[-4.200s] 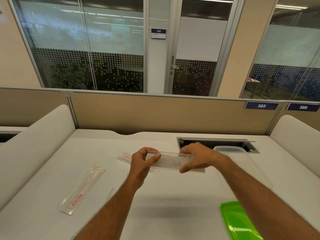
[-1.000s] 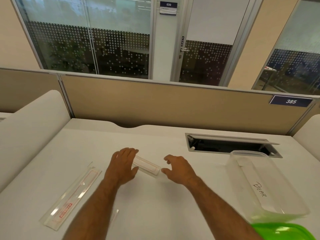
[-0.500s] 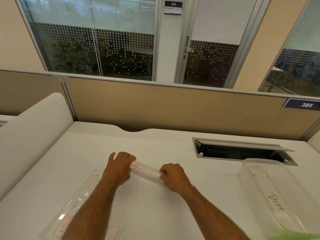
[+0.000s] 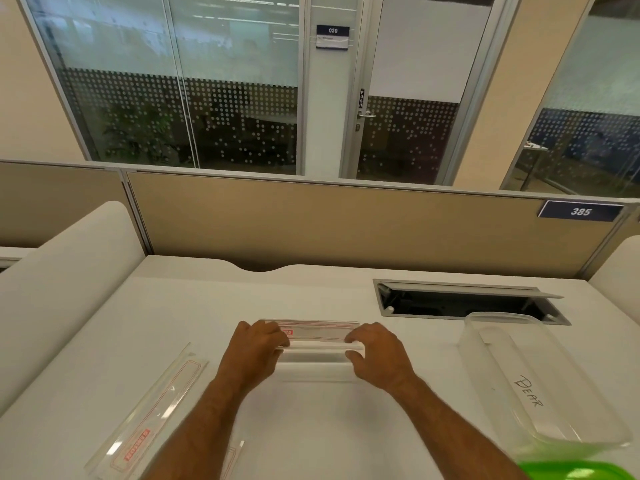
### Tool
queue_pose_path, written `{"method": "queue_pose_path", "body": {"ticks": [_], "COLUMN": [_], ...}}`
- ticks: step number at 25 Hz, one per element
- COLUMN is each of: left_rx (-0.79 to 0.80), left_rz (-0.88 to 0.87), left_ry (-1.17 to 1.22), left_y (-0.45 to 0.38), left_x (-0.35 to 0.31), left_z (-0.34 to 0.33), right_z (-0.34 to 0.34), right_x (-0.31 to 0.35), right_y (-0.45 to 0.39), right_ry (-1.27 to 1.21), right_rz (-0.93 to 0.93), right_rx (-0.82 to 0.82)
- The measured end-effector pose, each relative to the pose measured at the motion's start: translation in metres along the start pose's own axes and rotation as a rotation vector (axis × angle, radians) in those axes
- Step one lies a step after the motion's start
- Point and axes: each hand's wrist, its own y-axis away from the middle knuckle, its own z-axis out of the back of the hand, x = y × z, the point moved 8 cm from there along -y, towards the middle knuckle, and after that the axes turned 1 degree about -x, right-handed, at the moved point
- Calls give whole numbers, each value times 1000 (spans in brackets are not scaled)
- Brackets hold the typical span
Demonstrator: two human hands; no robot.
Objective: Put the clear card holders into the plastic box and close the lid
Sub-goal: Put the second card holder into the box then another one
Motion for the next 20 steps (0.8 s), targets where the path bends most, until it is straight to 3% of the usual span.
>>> {"method": "queue_pose_path", "body": {"ticks": [3,7,12,16,18,20], "left_rx": [-89,-199,-325,-458,-480,-376], "left_rz": [-108,-178,-160,120,404,743], "left_ry": [2,-9,1,171,439,791], "left_y": [1,7,16,21,24,28], "left_x": [-30,-55,-72,-57,-42,-32], "left_z": [16,33,50,70,75,61], "right_z": [20,29,56,77,92,104], "right_x": [2,-7,0,7,12,17], "right_y": [4,9,20,31,36,41], "right_ry": [34,29,135,138,157,190], "right_rz": [81,7,53,109,164,225], "right_rx": [34,216,77,-62,-155,-246]}}
